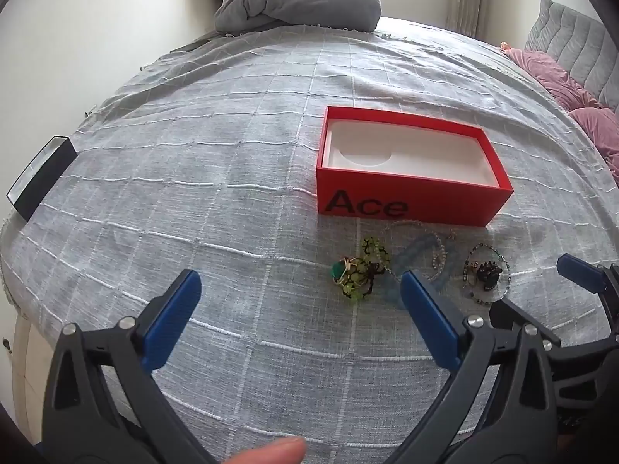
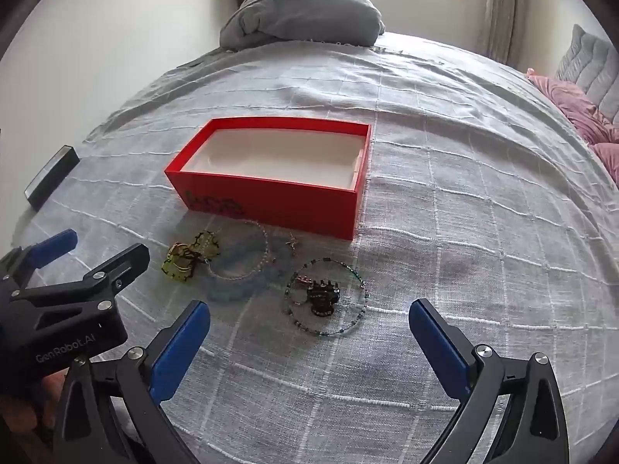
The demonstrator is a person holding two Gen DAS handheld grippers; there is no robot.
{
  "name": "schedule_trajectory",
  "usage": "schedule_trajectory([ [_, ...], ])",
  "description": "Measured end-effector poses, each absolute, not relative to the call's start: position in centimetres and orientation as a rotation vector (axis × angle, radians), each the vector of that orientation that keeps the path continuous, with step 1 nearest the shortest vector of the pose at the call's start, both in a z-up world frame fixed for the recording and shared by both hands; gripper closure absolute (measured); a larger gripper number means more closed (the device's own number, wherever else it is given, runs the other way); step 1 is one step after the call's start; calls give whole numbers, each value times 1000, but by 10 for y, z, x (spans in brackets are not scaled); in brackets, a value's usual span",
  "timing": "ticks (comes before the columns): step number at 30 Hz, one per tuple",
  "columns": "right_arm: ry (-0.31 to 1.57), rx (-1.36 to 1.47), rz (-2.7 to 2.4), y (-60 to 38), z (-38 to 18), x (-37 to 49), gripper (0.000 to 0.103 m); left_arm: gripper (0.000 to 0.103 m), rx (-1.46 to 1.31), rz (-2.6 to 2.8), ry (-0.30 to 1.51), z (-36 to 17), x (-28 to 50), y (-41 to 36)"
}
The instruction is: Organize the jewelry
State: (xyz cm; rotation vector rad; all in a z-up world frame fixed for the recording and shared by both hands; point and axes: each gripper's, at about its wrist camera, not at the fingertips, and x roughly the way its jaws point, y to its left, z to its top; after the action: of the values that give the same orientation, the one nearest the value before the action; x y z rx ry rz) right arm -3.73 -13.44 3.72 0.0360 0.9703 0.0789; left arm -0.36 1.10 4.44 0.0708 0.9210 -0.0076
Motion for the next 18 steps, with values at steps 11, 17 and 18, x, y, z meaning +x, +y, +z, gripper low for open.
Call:
schedule_trajectory([
  [11,973,45,79,-136,38,-38,0,1,75,-4,926,43,-4,10],
  [17,971,46,88,-133,35,-39,0,1,67,-7,936,41,-3,10],
  [18,970,52,90,-133,36,-39,0,1,64,-9,939,41,-2,11],
])
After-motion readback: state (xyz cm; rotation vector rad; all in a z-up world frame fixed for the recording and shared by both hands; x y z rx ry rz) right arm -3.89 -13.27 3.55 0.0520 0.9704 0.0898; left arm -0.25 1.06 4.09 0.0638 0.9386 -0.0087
